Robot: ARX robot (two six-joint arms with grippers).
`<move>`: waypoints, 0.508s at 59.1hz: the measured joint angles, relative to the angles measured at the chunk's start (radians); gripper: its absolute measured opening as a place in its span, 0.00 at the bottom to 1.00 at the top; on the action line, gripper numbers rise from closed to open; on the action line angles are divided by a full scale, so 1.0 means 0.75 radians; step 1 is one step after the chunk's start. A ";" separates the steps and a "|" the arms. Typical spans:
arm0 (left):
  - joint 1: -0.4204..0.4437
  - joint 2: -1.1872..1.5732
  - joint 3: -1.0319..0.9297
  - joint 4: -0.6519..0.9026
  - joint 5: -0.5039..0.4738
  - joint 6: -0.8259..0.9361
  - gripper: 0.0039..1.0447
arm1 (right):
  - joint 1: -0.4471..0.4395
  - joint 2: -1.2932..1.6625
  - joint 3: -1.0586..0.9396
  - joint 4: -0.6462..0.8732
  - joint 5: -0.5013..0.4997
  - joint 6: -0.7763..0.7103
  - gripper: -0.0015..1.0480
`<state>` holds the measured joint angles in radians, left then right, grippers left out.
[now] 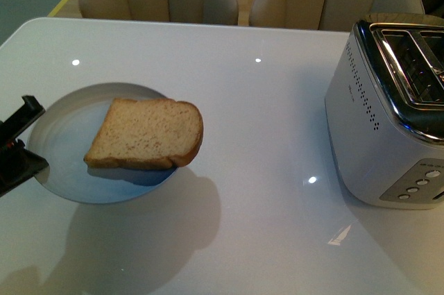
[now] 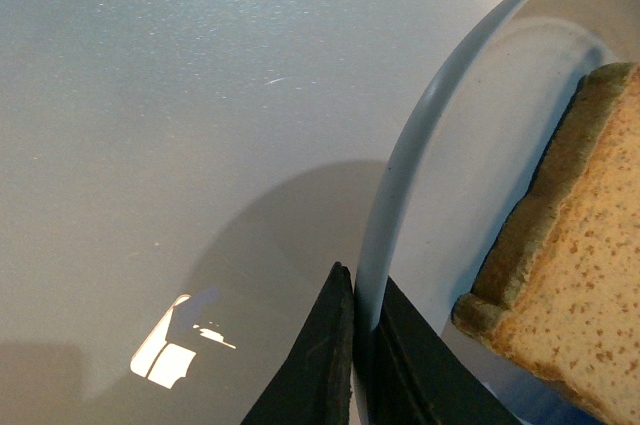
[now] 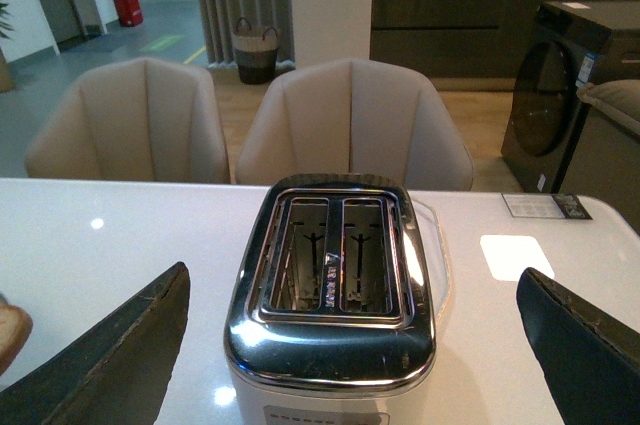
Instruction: Left arm holds plate, right arm toasts bread
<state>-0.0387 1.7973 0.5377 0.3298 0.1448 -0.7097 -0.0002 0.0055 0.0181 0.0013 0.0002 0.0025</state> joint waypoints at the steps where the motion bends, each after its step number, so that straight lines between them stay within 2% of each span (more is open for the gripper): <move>1: -0.015 -0.031 0.004 -0.027 -0.006 -0.014 0.03 | 0.000 -0.001 0.000 0.000 0.000 0.000 0.91; 17: -0.220 -0.313 0.144 -0.326 -0.097 -0.169 0.03 | 0.000 -0.001 0.000 0.000 0.000 0.000 0.91; 30: -0.389 -0.425 0.241 -0.484 -0.161 -0.279 0.03 | 0.000 -0.001 0.000 0.000 0.000 0.000 0.91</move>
<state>-0.3302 1.4784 0.7185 -0.0334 0.0242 -0.9188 -0.0002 0.0051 0.0181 0.0013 0.0002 0.0025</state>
